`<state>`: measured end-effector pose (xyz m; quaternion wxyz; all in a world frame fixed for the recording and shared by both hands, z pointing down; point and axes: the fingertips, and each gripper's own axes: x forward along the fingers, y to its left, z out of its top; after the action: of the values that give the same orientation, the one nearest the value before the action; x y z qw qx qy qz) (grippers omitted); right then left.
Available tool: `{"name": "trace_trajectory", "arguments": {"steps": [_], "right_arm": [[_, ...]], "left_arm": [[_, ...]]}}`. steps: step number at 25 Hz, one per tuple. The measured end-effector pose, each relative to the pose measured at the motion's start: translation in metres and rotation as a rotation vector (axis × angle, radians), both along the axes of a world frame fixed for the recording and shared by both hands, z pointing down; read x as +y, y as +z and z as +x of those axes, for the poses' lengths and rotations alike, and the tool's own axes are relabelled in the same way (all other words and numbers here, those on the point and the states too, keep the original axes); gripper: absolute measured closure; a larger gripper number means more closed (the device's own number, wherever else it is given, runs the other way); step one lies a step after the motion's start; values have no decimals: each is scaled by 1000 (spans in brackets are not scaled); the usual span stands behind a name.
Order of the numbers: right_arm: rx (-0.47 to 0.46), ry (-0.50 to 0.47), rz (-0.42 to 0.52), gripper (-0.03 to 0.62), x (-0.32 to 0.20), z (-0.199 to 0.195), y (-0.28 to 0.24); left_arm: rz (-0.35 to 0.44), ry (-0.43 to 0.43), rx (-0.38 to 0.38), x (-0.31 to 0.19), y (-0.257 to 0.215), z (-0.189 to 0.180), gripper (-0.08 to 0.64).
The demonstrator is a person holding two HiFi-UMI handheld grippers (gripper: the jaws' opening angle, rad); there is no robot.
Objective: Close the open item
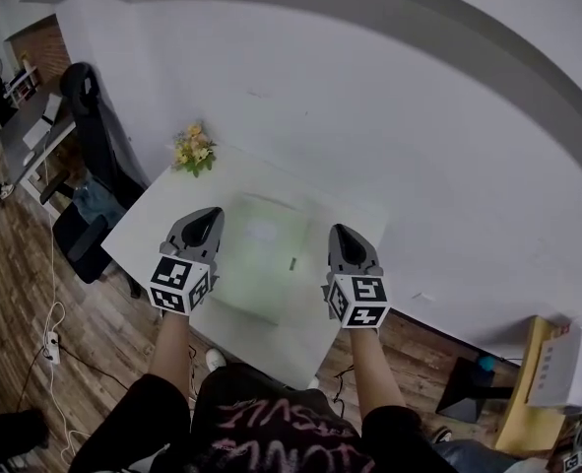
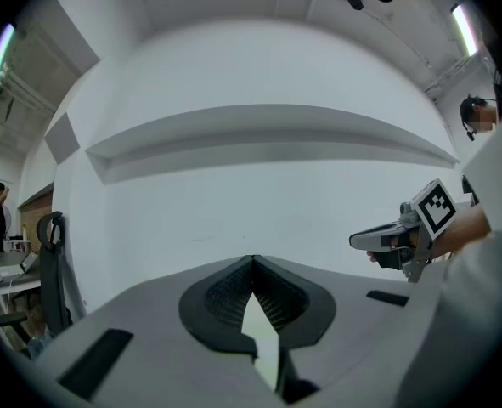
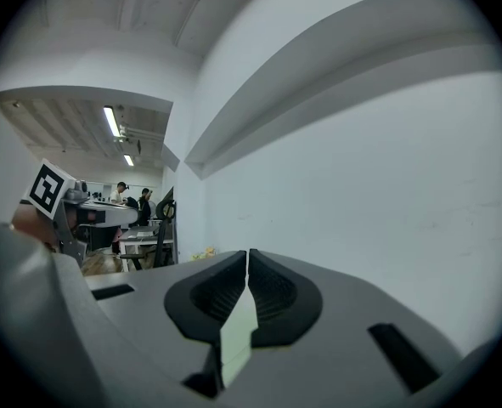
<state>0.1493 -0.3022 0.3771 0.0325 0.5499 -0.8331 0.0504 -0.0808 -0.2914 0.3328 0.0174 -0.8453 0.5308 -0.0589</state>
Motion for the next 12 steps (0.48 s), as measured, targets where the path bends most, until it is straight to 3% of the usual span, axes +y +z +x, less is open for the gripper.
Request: {"name": "trace_trajectory", "arguments": {"steps": [12], "right_arm": [[8,16,37,568,-1,-6,-16]], "left_arm": [[33,-27,38,1,-12,-16,546]]}}
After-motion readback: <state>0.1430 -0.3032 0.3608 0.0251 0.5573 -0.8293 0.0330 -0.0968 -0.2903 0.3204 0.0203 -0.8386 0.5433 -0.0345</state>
